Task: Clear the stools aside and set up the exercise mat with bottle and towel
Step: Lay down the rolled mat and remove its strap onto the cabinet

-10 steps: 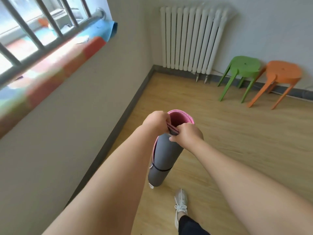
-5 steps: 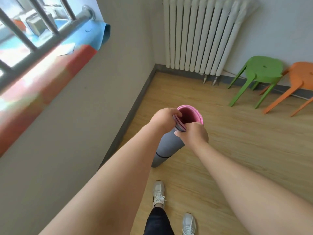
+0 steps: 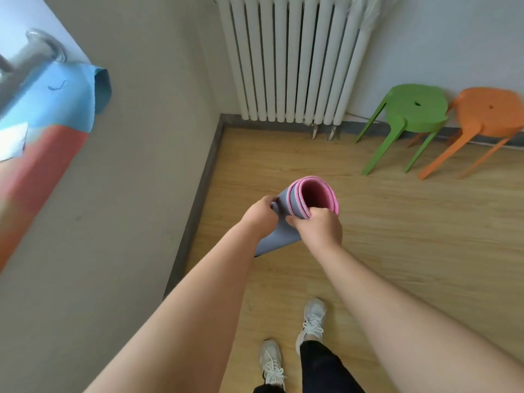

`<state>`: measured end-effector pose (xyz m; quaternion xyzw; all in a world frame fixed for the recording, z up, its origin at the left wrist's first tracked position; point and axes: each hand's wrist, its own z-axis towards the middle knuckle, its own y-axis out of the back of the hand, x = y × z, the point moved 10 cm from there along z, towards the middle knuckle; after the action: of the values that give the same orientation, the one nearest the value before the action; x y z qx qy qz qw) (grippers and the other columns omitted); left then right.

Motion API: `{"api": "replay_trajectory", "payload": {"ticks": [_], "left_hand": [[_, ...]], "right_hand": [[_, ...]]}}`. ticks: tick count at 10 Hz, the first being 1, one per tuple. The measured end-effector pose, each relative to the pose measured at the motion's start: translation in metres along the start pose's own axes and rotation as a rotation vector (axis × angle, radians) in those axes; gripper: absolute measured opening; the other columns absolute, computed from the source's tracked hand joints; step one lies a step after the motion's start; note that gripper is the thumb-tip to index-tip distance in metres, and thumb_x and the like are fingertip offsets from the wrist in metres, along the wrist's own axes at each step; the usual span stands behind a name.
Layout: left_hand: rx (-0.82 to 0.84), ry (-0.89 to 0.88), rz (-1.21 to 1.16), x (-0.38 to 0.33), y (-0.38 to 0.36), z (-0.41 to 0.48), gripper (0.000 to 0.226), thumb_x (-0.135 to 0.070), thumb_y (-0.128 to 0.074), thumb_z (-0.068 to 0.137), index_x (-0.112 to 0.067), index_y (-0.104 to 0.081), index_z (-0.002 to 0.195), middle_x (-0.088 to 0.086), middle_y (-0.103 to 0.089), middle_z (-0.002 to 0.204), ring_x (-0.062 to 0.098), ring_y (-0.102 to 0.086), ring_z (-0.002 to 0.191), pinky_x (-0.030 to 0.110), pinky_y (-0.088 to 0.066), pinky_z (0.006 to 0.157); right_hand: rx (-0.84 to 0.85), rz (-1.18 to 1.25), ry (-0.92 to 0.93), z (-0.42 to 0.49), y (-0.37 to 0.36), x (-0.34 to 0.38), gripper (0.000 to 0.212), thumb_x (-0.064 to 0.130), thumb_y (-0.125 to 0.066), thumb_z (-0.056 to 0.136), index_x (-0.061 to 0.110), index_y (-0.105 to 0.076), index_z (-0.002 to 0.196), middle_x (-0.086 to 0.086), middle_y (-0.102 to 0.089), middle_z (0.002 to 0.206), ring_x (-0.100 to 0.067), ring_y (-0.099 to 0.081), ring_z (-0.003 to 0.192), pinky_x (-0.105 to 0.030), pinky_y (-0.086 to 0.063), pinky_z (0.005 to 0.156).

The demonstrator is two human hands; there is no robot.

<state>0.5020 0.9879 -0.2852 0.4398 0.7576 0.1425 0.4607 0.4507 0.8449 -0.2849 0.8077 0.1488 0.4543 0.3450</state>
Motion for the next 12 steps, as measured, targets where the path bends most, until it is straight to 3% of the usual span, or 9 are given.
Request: {"api": "replay_trajectory", "payload": {"ticks": [3,4,6,7,8,9,10,11,12], "left_hand": [[-0.01,0.106,0.042,-0.025,0.005,0.11,0.053,-0.007,-0.04,0.096,-0.02,-0.033,0.147,0.006,-0.05,0.141,0.028,-0.053,0.122,0.038,-0.044,0.101],[0.014,0.079,0.016,-0.032,-0.002,0.137,0.054,-0.004,-0.043,0.095,-0.017,-0.034,0.147,0.006,-0.044,0.146,0.024,-0.047,0.13,0.029,-0.039,0.103],[0.091,0.067,0.075,-0.033,-0.01,0.199,0.064,0.003,-0.04,0.094,-0.024,-0.026,0.15,0.007,-0.044,0.146,0.028,-0.052,0.123,0.031,-0.044,0.094],[0.022,0.054,-0.013,-0.028,-0.006,0.233,0.062,0.002,-0.044,0.092,-0.023,-0.034,0.148,0.005,-0.042,0.148,0.023,-0.044,0.133,0.021,-0.037,0.097],[0.254,-0.018,0.351,-0.017,-0.048,0.28,0.04,-0.012,-0.041,0.099,-0.02,-0.046,0.138,0.002,-0.046,0.145,0.029,-0.021,0.145,0.026,-0.018,0.114],[0.103,0.041,0.166,0.005,-0.059,0.317,0.051,-0.007,-0.041,0.097,-0.024,-0.038,0.145,0.003,-0.04,0.15,0.028,-0.03,0.142,0.026,-0.026,0.11],[0.197,-0.073,0.317,0.008,-0.105,0.349,0.069,0.003,-0.04,0.093,-0.027,-0.021,0.152,0.003,-0.031,0.154,0.023,-0.045,0.13,0.026,-0.04,0.097],[0.214,-0.048,0.151,0.024,-0.152,0.373,0.071,0.005,-0.038,0.09,-0.029,-0.025,0.151,-0.003,-0.027,0.154,0.02,-0.047,0.127,0.024,-0.042,0.087],[0.146,-0.058,0.137,0.029,-0.191,0.4,0.071,0.007,-0.037,0.089,-0.028,-0.029,0.149,-0.007,-0.023,0.156,0.019,-0.049,0.125,0.022,-0.043,0.084]], "right_hand": [[0.03,0.095,-0.026,0.126,0.007,0.013,0.032,0.041,-0.075,0.075,0.01,-0.07,0.075,-0.004,-0.069,0.07,-0.025,-0.063,0.067,-0.029,-0.04,0.056],[0.018,0.145,-0.065,0.16,0.006,0.007,0.033,0.041,-0.076,0.073,0.009,-0.071,0.076,-0.005,-0.07,0.071,-0.026,-0.064,0.068,-0.031,-0.045,0.06],[-0.011,0.333,-0.173,0.222,-0.004,-0.016,0.03,0.038,-0.082,0.066,0.012,-0.069,0.064,-0.003,-0.067,0.062,-0.025,-0.062,0.062,-0.034,-0.05,0.064],[-0.021,0.42,-0.214,0.251,-0.016,-0.032,0.03,0.034,-0.085,0.063,0.007,-0.073,0.07,-0.008,-0.074,0.07,-0.028,-0.068,0.067,-0.04,-0.056,0.072],[-0.018,0.539,-0.269,0.281,-0.038,-0.057,0.018,0.024,-0.087,0.063,0.012,-0.074,0.067,-0.006,-0.075,0.073,-0.022,-0.067,0.068,-0.04,-0.057,0.076],[0.015,0.629,-0.33,0.302,-0.066,-0.088,0.014,0.016,-0.086,0.066,0.017,-0.074,0.072,0.002,-0.074,0.076,-0.017,-0.068,0.071,-0.034,-0.056,0.077],[0.009,0.669,-0.379,0.331,-0.085,-0.133,0.015,0.014,-0.085,0.068,0.015,-0.075,0.08,0.003,-0.073,0.078,-0.016,-0.068,0.072,-0.025,-0.052,0.071],[-0.004,0.653,-0.408,0.359,-0.09,-0.183,0.019,0.015,-0.084,0.071,0.01,-0.075,0.087,-0.004,-0.075,0.087,-0.018,-0.07,0.076,-0.03,-0.055,0.074],[-0.021,0.622,-0.411,0.388,-0.094,-0.234,0.025,0.015,-0.082,0.073,0.009,-0.074,0.096,-0.008,-0.075,0.097,-0.026,-0.071,0.092,-0.036,-0.056,0.083]]}}
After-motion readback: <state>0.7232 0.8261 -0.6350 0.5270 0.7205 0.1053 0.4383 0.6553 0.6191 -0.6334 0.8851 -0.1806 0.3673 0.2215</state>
